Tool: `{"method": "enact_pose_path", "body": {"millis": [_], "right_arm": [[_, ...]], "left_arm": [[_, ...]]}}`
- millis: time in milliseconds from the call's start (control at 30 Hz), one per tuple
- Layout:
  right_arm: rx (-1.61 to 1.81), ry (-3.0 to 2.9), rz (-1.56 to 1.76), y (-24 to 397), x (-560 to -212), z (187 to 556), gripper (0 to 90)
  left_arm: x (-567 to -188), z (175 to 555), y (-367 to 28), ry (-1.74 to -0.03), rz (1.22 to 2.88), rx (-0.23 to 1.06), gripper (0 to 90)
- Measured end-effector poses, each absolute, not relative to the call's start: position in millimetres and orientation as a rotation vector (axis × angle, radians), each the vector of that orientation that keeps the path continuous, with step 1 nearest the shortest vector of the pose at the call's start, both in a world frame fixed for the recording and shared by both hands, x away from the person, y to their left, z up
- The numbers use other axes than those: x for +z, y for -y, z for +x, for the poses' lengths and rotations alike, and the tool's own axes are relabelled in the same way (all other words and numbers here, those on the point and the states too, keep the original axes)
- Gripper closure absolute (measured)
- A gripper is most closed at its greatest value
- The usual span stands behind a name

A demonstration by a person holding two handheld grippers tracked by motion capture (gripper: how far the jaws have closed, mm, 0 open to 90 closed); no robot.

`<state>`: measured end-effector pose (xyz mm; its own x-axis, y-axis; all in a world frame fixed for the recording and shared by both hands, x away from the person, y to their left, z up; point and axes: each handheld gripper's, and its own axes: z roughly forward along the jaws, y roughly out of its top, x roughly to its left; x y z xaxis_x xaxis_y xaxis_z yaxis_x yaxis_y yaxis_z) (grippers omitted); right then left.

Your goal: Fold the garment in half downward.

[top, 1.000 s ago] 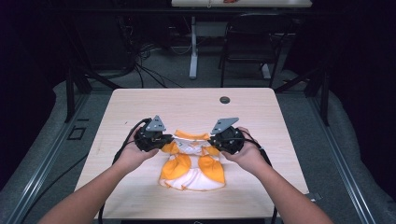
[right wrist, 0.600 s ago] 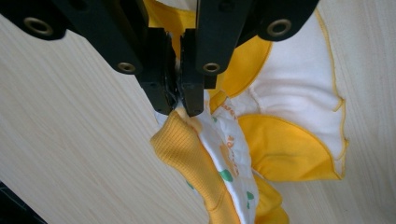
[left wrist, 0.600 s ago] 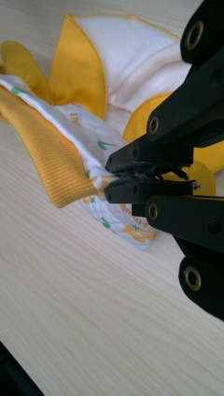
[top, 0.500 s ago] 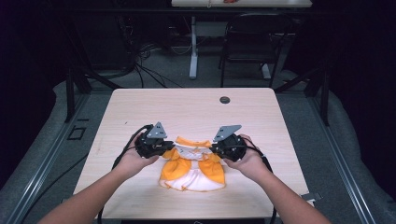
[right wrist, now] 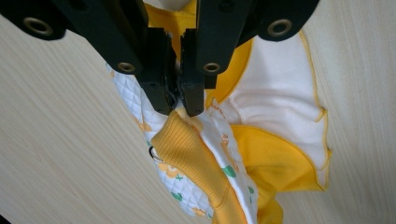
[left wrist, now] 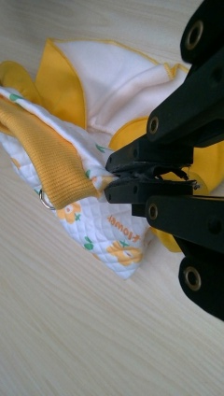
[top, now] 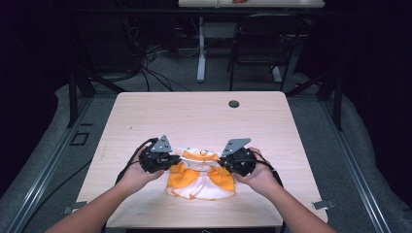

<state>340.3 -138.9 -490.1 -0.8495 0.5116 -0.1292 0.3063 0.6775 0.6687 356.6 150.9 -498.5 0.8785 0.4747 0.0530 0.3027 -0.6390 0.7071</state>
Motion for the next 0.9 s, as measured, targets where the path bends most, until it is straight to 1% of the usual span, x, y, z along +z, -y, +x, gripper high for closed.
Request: {"method": "enact_pose_path", "body": {"millis": [600,900], "right_arm": [[0.953,-2.616,0.629,141,-512,322,84.4],[0.961,-2.644,0.605,136,-530,306,84.2]], "left_arm": [[-519,339,-154,-0.544,2.324,0.262,85.0],[-535,326,-159,-0.542,2.330,0.233,85.9]]}}
